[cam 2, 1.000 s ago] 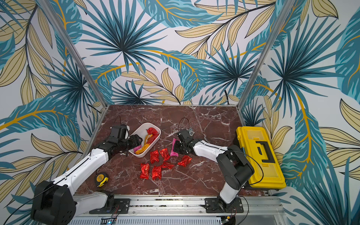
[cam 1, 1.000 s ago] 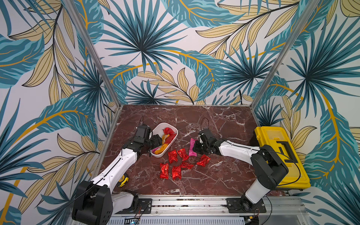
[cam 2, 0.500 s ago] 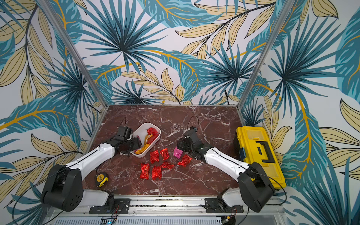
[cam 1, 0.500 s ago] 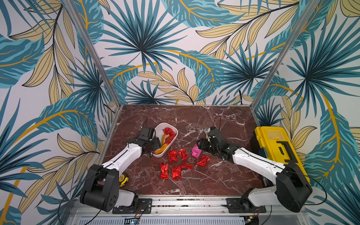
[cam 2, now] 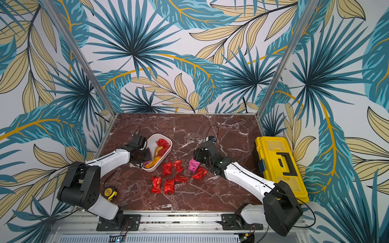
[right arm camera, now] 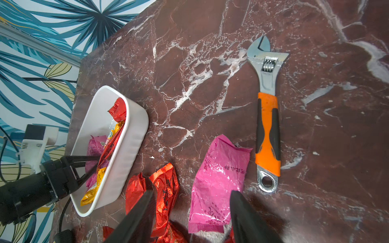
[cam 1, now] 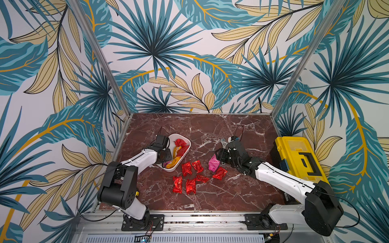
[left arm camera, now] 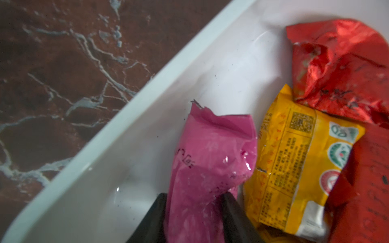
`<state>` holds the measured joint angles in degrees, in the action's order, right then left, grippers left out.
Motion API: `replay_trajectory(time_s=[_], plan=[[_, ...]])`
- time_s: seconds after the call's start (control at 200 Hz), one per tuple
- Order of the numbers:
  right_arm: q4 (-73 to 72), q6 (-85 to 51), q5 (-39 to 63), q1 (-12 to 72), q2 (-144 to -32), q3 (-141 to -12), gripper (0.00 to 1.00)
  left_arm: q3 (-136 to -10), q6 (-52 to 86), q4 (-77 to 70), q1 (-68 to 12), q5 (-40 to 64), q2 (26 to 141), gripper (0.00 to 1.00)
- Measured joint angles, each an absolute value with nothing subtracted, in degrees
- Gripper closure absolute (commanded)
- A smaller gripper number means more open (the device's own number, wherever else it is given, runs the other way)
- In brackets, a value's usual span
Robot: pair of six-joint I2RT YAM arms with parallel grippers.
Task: Take the tea bags out of the storage box
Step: Pick up the tea bag from the storage box.
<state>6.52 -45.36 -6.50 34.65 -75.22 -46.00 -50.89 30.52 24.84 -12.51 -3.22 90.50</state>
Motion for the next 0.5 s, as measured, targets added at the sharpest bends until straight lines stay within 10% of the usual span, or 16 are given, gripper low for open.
replay_trajectory(time_s=[0.501], plan=[[6.66, -45.36, -6.37, 34.65, -74.24, -46.35, 0.38, -51.24, 29.69, 28.16, -12.43, -3.51, 81.78, 0.88]])
